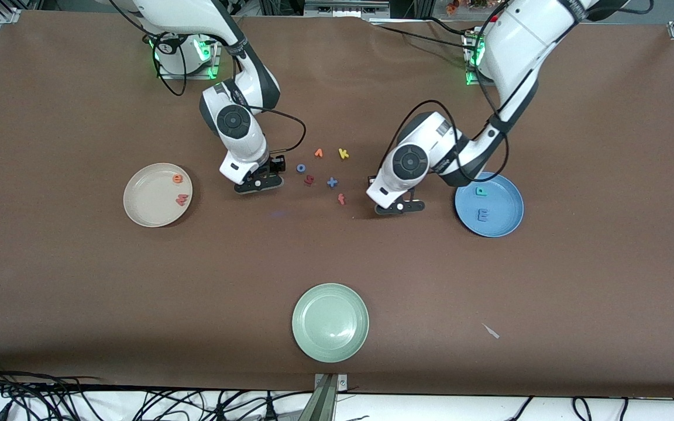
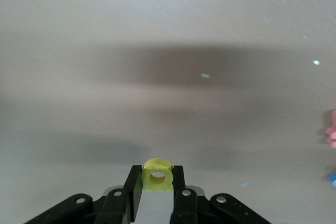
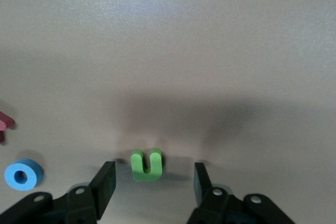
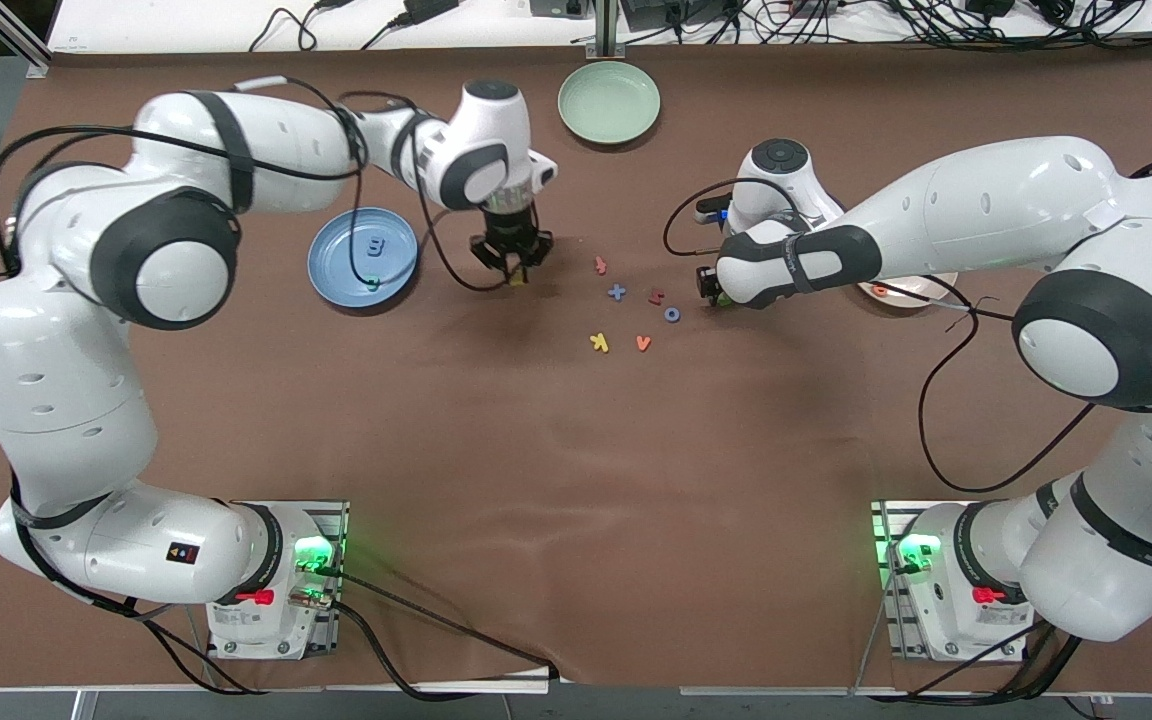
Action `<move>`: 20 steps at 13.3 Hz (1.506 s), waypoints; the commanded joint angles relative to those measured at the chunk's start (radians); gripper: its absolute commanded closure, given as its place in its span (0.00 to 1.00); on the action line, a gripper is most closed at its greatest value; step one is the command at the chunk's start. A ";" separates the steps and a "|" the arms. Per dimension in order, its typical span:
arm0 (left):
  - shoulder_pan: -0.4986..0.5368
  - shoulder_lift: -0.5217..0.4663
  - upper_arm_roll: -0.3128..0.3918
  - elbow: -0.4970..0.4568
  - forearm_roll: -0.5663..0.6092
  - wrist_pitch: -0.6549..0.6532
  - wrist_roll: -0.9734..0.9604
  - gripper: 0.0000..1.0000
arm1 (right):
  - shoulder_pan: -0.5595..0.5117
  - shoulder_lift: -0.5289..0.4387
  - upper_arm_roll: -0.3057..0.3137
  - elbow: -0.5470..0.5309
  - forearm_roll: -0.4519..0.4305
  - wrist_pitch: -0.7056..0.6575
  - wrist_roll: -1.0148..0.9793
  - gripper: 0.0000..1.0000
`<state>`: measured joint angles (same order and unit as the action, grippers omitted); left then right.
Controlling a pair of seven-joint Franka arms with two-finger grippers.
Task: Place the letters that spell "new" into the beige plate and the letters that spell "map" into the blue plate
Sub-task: 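Drop the yellow o on the blue plate while the right gripper carries the u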
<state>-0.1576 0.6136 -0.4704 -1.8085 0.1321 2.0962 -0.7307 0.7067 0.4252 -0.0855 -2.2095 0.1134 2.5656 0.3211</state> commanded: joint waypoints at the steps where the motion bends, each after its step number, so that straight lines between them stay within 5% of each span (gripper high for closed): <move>1: 0.128 -0.097 -0.002 -0.020 -0.002 -0.122 0.233 1.00 | -0.004 -0.006 0.010 -0.021 0.014 0.024 0.015 0.40; 5: 0.312 -0.094 0.003 -0.034 0.036 -0.154 0.549 1.00 | -0.004 0.000 0.018 -0.021 0.014 0.030 0.016 0.51; 10: 0.359 -0.028 -0.001 -0.064 0.107 -0.116 0.585 0.98 | -0.004 0.020 0.030 -0.021 0.014 0.064 0.024 0.66; 12: 0.352 -0.021 -0.002 -0.064 0.106 -0.113 0.585 0.74 | -0.004 0.020 0.030 -0.021 0.014 0.064 0.024 0.82; 13: 0.354 -0.021 -0.002 -0.063 0.106 -0.114 0.585 0.21 | -0.004 0.018 0.030 -0.021 0.014 0.061 0.023 0.87; 14: 0.365 -0.026 -0.005 -0.063 0.104 -0.117 0.587 0.00 | -0.004 0.012 0.030 -0.018 0.014 0.053 0.018 0.91; 17: 0.365 -0.066 -0.014 -0.045 0.090 -0.151 0.583 0.00 | -0.012 -0.040 0.001 0.036 0.017 -0.087 -0.002 0.96; 20: 0.359 -0.175 -0.051 0.017 0.090 -0.269 0.579 0.00 | -0.012 -0.091 -0.150 0.091 0.017 -0.290 -0.184 0.96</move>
<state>0.2013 0.5423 -0.4870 -1.8133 0.2044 1.9191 -0.1489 0.7039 0.3846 -0.1540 -2.1339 0.1140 2.3783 0.2686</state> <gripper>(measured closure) 0.075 0.740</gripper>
